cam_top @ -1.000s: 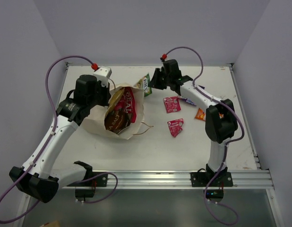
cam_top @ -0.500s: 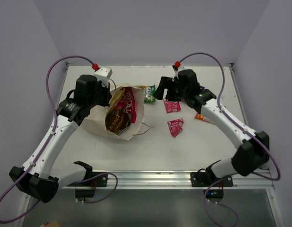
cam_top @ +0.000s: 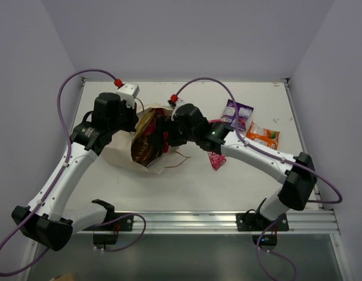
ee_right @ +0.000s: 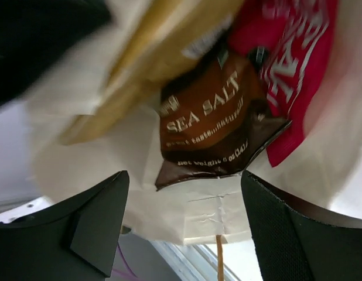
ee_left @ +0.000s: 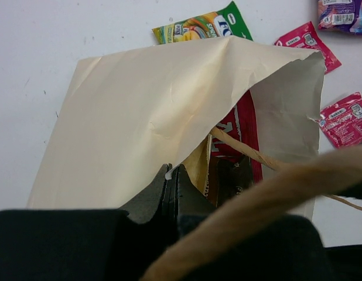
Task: Take the snacks out of the paper bag
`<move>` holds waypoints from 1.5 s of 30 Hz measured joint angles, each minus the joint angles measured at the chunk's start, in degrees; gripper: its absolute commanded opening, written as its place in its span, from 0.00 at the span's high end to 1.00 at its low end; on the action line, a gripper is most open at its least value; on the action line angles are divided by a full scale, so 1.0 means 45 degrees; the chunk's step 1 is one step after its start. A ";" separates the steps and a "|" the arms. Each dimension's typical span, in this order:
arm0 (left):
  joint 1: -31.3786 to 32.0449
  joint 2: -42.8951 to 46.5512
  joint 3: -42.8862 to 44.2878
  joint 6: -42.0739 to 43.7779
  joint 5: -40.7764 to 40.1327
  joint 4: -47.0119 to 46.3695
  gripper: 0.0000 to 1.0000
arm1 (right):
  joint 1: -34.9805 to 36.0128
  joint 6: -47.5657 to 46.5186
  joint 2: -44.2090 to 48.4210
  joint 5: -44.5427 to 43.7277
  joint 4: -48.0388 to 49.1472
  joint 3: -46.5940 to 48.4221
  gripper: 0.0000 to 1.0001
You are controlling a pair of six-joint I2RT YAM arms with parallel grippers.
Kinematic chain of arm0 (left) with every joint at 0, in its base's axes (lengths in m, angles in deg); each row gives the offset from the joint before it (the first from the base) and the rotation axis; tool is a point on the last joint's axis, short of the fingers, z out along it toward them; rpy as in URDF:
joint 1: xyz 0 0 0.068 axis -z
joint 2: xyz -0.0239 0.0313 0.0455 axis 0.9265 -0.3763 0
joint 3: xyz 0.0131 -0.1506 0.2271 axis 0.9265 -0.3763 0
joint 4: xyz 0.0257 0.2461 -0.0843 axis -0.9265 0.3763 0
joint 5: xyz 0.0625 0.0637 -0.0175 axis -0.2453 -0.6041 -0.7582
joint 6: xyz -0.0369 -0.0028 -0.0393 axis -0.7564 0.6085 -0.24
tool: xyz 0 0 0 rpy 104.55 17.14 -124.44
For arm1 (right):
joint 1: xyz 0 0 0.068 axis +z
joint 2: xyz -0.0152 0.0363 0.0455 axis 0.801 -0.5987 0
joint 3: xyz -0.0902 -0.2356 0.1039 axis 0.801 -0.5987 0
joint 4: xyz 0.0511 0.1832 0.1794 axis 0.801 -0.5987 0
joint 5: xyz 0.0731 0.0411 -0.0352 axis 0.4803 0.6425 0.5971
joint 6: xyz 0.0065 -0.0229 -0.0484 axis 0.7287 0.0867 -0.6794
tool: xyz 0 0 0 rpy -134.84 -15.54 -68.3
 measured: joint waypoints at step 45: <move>0.0000 0.0024 -0.0515 -0.0262 -0.0233 -0.0393 1.00 | -0.0549 -0.1292 0.0918 0.0505 -0.2375 0.5149 1.00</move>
